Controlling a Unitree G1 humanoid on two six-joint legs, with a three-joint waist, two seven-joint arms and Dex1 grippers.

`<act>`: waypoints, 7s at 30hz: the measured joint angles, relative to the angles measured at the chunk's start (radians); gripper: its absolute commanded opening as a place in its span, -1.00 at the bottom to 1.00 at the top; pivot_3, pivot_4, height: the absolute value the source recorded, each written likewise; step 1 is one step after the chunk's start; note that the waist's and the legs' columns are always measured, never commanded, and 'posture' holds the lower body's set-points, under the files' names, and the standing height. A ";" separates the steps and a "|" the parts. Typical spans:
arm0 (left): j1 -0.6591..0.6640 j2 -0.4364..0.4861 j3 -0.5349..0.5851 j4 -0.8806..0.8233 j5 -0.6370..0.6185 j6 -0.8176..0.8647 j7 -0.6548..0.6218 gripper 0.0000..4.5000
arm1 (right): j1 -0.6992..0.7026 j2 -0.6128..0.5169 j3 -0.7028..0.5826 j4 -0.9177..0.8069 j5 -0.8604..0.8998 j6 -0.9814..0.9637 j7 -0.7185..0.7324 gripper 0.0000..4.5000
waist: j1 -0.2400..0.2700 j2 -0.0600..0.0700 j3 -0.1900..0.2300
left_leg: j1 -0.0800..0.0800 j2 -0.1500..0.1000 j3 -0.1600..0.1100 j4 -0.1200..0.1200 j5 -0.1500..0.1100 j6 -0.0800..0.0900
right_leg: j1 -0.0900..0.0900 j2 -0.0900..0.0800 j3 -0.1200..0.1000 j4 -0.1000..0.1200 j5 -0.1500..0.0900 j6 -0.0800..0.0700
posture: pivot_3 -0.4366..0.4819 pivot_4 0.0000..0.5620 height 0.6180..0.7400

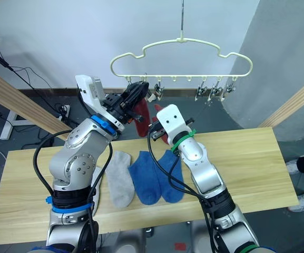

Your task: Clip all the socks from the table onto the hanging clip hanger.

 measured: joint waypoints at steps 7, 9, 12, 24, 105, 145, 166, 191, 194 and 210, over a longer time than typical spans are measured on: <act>-0.009 0.006 0.005 0.000 -0.031 0.023 0.015 -0.88 | 0.000 0.021 0.000 -0.001 -0.011 -0.021 -0.006 -1.00 | -0.001 0.000 0.000 | 0.000 0.000 0.001 0.000 0.002 -0.003 | 0.000 0.000 0.000 0.000 0.000 0.000 | -0.42 0.40 1.00; -0.012 0.006 0.011 0.000 -0.046 0.037 0.020 -0.88 | 0.001 0.034 0.001 -0.001 -0.014 -0.030 -0.016 -1.00 | -0.002 0.000 0.000 | 0.000 0.000 0.001 0.000 0.002 -0.003 | 0.000 0.000 0.000 0.000 0.000 0.000 | -0.43 0.39 1.00; -0.020 0.007 0.015 0.000 -0.055 0.043 0.025 -0.88 | 0.001 0.044 0.001 -0.001 -0.028 -0.047 -0.022 -1.00 | -0.002 0.000 0.000 | 0.000 0.000 0.001 0.000 0.002 -0.003 | 0.000 0.000 0.000 0.000 0.000 0.000 | -0.44 0.39 1.00; -0.020 0.016 0.016 0.000 -0.064 0.047 0.030 -0.88 | -0.009 0.073 -0.005 -0.001 -0.040 -0.085 -0.026 -1.00 | -0.003 0.000 0.000 | 0.000 0.000 0.001 0.000 0.002 -0.003 | 0.000 0.000 0.000 0.000 0.000 0.000 | -0.45 0.37 1.00; 0.180 -0.137 -0.263 0.126 0.488 -0.514 0.083 0.22 | 0.496 -0.441 -0.449 -0.766 0.456 0.277 0.373 -0.10 | -0.011 0.000 0.000 | 0.000 -0.002 0.002 0.000 0.000 0.000 | 0.000 0.004 0.001 -0.001 -0.003 0.005 | -0.52 0.34 1.00; 0.063 -0.256 -0.261 0.291 0.567 -0.617 0.234 -0.31 | 0.385 -0.537 -0.454 -0.760 0.600 0.301 0.310 -0.08 | -0.031 -0.001 0.000 | 0.000 -0.002 0.007 0.000 0.000 0.001 | 0.001 0.004 0.001 -0.001 -0.003 0.005 | -0.58 0.38 1.00; 0.039 -0.260 -0.261 0.298 0.565 -0.615 0.251 -0.57 | 0.399 -0.538 -0.454 -0.757 0.600 0.300 0.307 -0.08 | -0.031 -0.001 0.000 | 0.000 -0.002 0.008 0.001 0.000 0.001 | 0.001 0.004 0.001 -0.001 -0.003 0.005 | -0.59 0.40 1.00; 0.034 -0.236 -0.242 0.279 0.489 -0.566 0.140 -0.36 | 0.410 -0.536 -0.450 -0.757 0.600 0.287 0.304 -0.08 | -0.031 -0.001 0.000 | 0.000 -0.002 0.008 0.001 0.000 0.001 | 0.001 0.004 0.001 0.000 -0.003 0.005 | -0.57 0.36 1.00; 0.037 -0.237 -0.242 0.266 0.493 -0.545 0.148 0.02 | 0.410 -0.536 -0.450 -0.757 0.600 0.287 0.304 -0.08 | -0.031 -0.001 0.000 | 0.000 -0.002 0.007 0.001 0.000 0.001 | 0.001 0.004 0.001 0.000 -0.003 0.005 | -0.56 0.36 1.00; 0.024 -0.260 -0.245 0.221 0.567 -0.458 0.260 0.13 | 0.411 -0.539 -0.450 -0.757 0.603 0.287 0.308 -0.08 | -0.031 -0.001 0.000 | 0.000 -0.002 0.007 0.001 0.000 0.001 | 0.001 0.004 0.001 0.001 -0.003 0.005 | -0.56 0.39 1.00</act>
